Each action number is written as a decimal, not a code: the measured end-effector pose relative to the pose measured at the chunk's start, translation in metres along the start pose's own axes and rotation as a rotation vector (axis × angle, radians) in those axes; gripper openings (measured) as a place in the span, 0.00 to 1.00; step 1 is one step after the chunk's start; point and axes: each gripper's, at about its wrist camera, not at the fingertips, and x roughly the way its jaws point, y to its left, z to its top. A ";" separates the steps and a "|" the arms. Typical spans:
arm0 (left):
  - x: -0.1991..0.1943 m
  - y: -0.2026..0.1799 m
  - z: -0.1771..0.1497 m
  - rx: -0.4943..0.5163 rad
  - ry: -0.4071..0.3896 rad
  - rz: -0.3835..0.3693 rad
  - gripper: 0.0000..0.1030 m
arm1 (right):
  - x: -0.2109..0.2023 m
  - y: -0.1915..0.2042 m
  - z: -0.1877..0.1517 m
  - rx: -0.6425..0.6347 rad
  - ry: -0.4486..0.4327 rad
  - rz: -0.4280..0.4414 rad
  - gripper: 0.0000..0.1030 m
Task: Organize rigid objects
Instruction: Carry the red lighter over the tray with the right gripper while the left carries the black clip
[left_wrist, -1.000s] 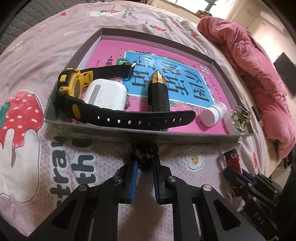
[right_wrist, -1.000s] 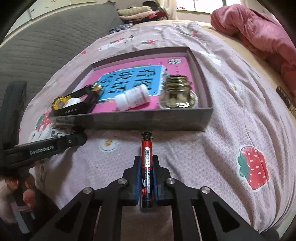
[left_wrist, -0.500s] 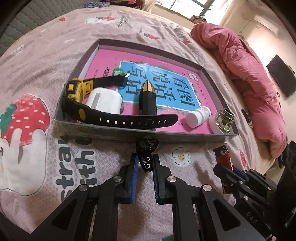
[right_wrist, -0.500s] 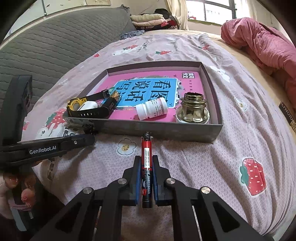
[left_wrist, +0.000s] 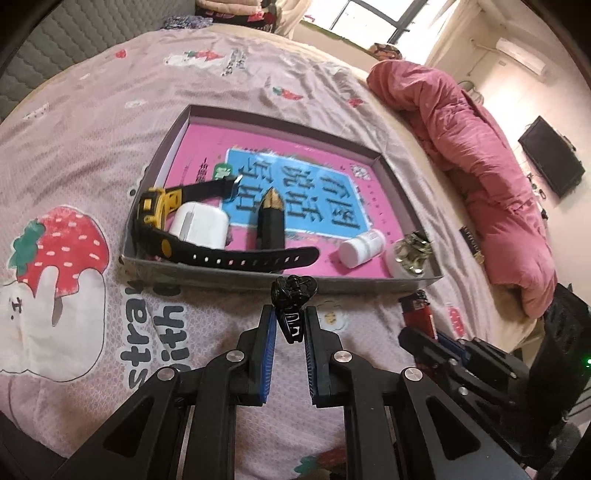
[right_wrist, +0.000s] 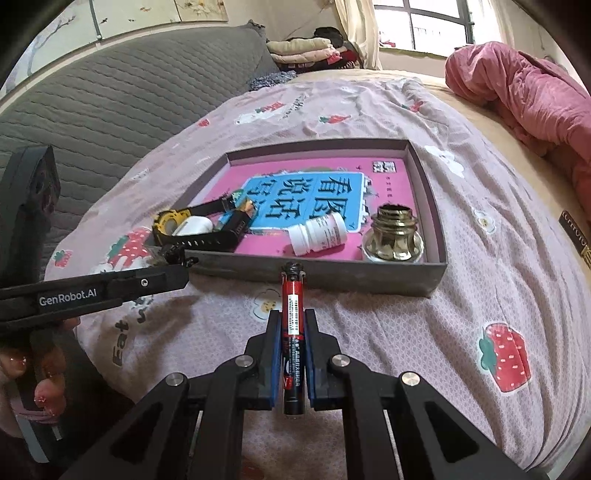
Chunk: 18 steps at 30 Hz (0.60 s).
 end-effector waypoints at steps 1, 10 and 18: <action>-0.002 -0.001 0.001 0.000 -0.005 -0.002 0.15 | -0.002 0.001 0.001 0.001 -0.006 0.003 0.11; -0.019 -0.004 0.013 0.021 -0.066 0.011 0.15 | -0.012 0.005 0.011 -0.011 -0.061 0.003 0.11; -0.028 -0.007 0.025 0.025 -0.109 0.020 0.15 | -0.018 0.008 0.026 -0.019 -0.101 0.003 0.11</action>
